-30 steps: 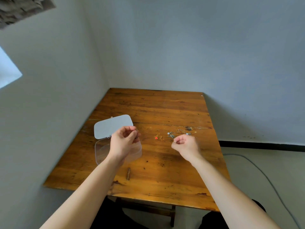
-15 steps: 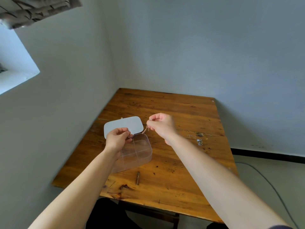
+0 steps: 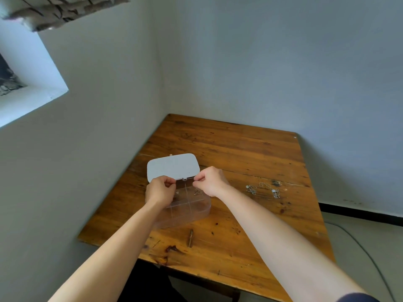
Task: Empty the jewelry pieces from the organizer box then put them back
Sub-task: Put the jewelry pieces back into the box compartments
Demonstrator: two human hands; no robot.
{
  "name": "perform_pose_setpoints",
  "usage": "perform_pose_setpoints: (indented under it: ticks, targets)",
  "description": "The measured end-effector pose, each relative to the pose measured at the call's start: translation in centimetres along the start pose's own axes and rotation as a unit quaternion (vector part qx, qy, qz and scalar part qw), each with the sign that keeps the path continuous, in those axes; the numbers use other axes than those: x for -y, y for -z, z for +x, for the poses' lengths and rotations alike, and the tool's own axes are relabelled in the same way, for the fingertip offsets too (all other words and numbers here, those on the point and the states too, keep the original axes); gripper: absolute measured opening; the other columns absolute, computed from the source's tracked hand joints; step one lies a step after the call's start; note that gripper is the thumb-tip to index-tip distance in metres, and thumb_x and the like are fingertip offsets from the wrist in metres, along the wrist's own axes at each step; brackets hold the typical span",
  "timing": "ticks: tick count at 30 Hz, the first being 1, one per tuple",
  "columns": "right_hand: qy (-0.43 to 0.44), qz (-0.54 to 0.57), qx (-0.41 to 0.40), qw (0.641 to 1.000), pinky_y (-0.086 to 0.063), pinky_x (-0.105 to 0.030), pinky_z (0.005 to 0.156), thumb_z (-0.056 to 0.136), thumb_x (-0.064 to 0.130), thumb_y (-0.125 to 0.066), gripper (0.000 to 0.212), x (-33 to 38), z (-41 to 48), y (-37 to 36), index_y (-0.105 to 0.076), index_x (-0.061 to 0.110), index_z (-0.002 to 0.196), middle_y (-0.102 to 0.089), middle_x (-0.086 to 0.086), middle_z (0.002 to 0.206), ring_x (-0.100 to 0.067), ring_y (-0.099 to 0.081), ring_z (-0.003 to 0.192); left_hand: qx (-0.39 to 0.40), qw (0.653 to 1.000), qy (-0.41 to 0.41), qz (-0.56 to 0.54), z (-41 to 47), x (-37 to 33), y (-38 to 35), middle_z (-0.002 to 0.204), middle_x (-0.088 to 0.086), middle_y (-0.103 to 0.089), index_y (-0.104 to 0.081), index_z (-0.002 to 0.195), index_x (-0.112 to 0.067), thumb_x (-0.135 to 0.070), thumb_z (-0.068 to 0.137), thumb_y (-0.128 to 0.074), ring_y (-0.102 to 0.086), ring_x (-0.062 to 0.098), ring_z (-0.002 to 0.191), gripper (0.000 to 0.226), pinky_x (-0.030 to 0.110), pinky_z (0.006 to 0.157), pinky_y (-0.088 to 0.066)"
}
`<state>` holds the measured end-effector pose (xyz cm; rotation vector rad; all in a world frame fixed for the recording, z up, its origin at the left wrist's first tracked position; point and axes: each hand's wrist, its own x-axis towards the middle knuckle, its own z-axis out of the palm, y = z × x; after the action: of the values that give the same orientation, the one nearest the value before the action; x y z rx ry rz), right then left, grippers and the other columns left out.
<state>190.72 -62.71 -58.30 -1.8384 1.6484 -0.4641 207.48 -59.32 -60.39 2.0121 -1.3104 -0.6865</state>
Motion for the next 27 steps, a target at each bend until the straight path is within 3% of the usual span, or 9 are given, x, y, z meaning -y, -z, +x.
perform_pose_setpoints:
  ticks: [2,4,11,17,21,24,27]
  targets:
    - [0.014,-0.004,-0.009,1.000,-0.051,-0.024,0.076,0.093,0.022,-0.068,0.021,0.1,-0.3,0.7,-0.076,0.015,0.111,-0.072,-0.003,0.116,-0.019,-0.067,0.098,-0.008,1.000,-0.019,0.011,-0.1,-0.3,0.4,0.099,0.002,-0.069,-0.070,0.104,-0.017,-0.016,0.092,-0.064,-0.063,0.016,0.082,0.014,0.023,0.058,-0.052]
    - [0.028,0.001,-0.021,0.999,-0.053,-0.026,0.077,0.095,0.020,-0.063,0.019,0.1,-0.8,1.8,-0.077,0.015,0.107,-0.072,-0.002,0.116,-0.020,-0.068,0.098,-0.019,0.999,-0.046,0.016,-0.4,-0.9,0.9,0.099,0.002,-0.070,-0.070,0.104,-0.015,-0.017,0.092,-0.064,-0.061,0.016,0.085,0.014,0.023,0.062,-0.046]
    - [0.017,0.034,-0.081,0.996,-0.050,-0.025,0.084,0.097,0.029,-0.058,0.021,-5.1,-5.1,4.9,-0.075,0.025,0.110,-0.070,0.009,0.117,-0.011,-0.062,0.107,-0.038,0.973,-0.211,0.085,-3.7,-3.5,-0.4,0.094,-0.003,-0.069,-0.068,0.103,-0.016,-0.023,0.094,-0.061,-0.062,0.010,0.075,0.013,0.019,0.055,-0.047]
    - [-0.074,-0.009,-0.100,0.992,-0.050,-0.029,0.090,0.096,0.030,-0.058,0.022,-13.7,-9.8,4.9,-0.072,0.029,0.113,-0.068,0.009,0.116,-0.013,-0.062,0.108,0.037,0.932,-0.348,0.094,-7.9,-5.5,-6.5,0.101,-0.002,-0.067,-0.068,0.103,-0.017,-0.023,0.094,-0.059,-0.061,0.014,0.090,0.015,0.027,0.069,-0.051]
    - [-0.131,-0.039,-0.125,0.983,-0.051,-0.032,0.086,0.096,0.029,-0.058,0.025,-17.7,-11.7,5.9,-0.065,0.028,0.119,-0.058,0.006,0.116,-0.017,-0.059,0.113,0.119,0.913,-0.363,0.141,-9.4,-6.1,-10.7,0.117,0.003,-0.062,-0.063,0.119,-0.014,-0.022,0.096,-0.052,-0.058,0.022,0.108,0.027,0.033,0.082,-0.052]
    - [-0.156,-0.049,-0.133,0.978,-0.050,-0.030,0.076,0.099,0.030,-0.054,0.034,-19.5,-11.9,6.8,-0.055,0.024,0.132,-0.048,0.001,0.130,-0.019,-0.060,0.104,0.195,0.895,-0.357,0.182,-9.9,-6.8,-12.9,0.144,0.006,-0.044,-0.049,0.139,-0.013,-0.020,0.100,-0.045,-0.043,0.025,0.131,0.040,0.034,0.102,-0.042]
    - [-0.139,-0.071,-0.118,0.981,-0.051,-0.035,0.094,0.101,0.030,-0.051,0.050,-21.0,-11.2,7.3,-0.038,0.019,0.148,-0.037,-0.002,0.150,-0.022,-0.054,0.122,0.223,0.876,-0.354,0.238,-9.7,-7.6,-14.7,0.160,0.008,-0.023,-0.033,0.150,-0.014,-0.016,0.101,-0.038,-0.026,0.030,0.143,0.049,0.039,0.116,-0.029]
